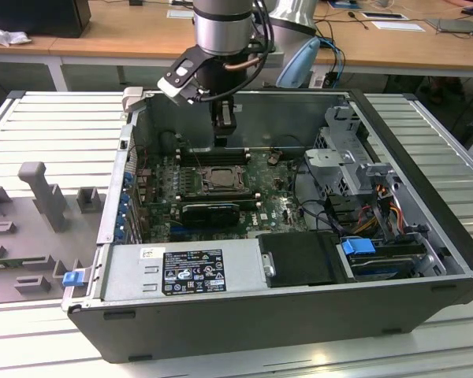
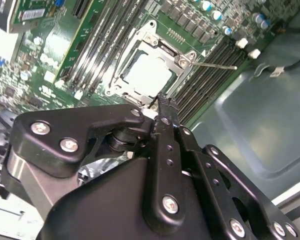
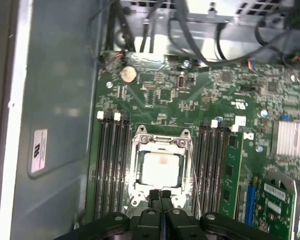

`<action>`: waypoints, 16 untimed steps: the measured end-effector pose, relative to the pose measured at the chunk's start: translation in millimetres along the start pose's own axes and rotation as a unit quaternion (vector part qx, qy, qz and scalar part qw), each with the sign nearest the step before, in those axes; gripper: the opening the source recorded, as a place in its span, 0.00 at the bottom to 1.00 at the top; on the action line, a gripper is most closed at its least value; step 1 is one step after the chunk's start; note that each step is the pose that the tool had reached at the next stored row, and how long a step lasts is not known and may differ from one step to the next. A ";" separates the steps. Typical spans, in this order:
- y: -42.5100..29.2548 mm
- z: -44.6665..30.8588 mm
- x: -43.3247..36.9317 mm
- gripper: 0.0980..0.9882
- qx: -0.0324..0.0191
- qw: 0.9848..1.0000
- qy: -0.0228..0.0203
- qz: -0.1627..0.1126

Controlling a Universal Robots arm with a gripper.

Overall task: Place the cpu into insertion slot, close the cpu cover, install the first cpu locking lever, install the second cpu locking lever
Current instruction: 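Install the first cpu locking lever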

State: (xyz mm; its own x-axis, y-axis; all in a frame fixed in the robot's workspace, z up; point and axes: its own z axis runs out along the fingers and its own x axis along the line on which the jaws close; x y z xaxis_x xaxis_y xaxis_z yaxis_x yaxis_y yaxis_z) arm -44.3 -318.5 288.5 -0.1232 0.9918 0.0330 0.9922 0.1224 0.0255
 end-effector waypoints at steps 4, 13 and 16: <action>-0.1 1.1 -0.2 0.01 -0.001 1.000 0.000 -0.017; -0.2 1.7 -0.4 0.01 -0.001 0.997 0.002 -0.076; -0.2 1.7 -0.4 0.01 0.000 0.995 0.002 -0.100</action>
State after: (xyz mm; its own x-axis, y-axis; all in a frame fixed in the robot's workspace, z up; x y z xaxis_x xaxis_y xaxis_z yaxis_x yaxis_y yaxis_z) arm -44.5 -318.8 286.8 -0.3177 0.9477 0.0321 0.9480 0.3167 0.0317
